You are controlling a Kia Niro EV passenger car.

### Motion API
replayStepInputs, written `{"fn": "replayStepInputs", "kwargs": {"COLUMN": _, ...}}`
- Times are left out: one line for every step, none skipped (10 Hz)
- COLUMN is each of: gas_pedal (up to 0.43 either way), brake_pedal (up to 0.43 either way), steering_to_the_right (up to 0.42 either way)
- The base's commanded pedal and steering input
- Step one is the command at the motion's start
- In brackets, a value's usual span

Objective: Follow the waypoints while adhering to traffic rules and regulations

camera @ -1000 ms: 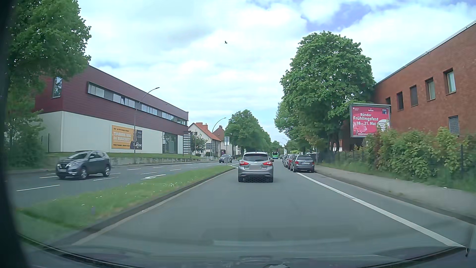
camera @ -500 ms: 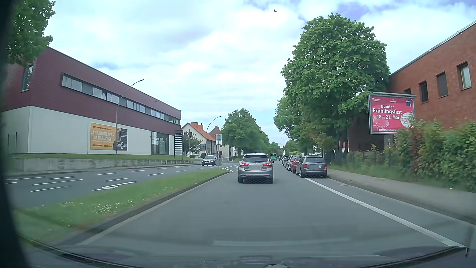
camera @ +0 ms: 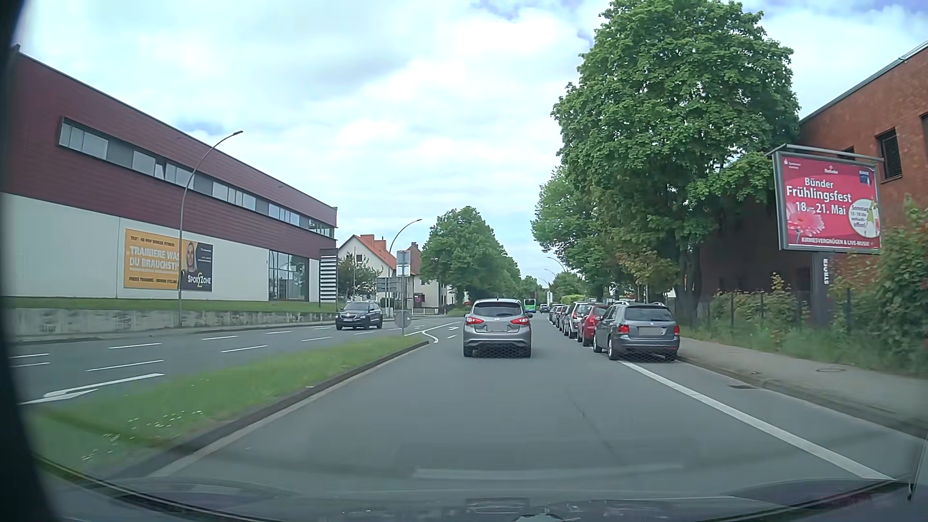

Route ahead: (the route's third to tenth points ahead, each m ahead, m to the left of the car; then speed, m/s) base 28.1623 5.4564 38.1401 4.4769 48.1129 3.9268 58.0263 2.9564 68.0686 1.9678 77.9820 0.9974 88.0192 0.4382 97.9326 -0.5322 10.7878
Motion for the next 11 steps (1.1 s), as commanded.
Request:
{"fn": "replayStepInputs", "kwargs": {"gas_pedal": 0.157, "brake_pedal": 0.0, "steering_to_the_right": 0.007}}
{"fn": "replayStepInputs", "kwargs": {"gas_pedal": 0.157, "brake_pedal": 0.0, "steering_to_the_right": 0.008}}
{"fn": "replayStepInputs", "kwargs": {"gas_pedal": 0.157, "brake_pedal": 0.0, "steering_to_the_right": 0.007}}
{"fn": "replayStepInputs", "kwargs": {"gas_pedal": 0.157, "brake_pedal": 0.0, "steering_to_the_right": 0.008}}
{"fn": "replayStepInputs", "kwargs": {"gas_pedal": 0.157, "brake_pedal": 0.0, "steering_to_the_right": 0.007}}
{"fn": "replayStepInputs", "kwargs": {"gas_pedal": 0.157, "brake_pedal": 0.0, "steering_to_the_right": 0.007}}
{"fn": "replayStepInputs", "kwargs": {"gas_pedal": 0.157, "brake_pedal": 0.0, "steering_to_the_right": 0.008}}
{"fn": "replayStepInputs", "kwargs": {"gas_pedal": 0.157, "brake_pedal": 0.0, "steering_to_the_right": 0.007}}
{"fn": "replayStepInputs", "kwargs": {"gas_pedal": 0.157, "brake_pedal": 0.0, "steering_to_the_right": 0.007}}
{"fn": "replayStepInputs", "kwargs": {"gas_pedal": 0.157, "brake_pedal": 0.0, "steering_to_the_right": 0.007}}
{"fn": "replayStepInputs", "kwargs": {"gas_pedal": 0.157, "brake_pedal": 0.0, "steering_to_the_right": 0.007}}
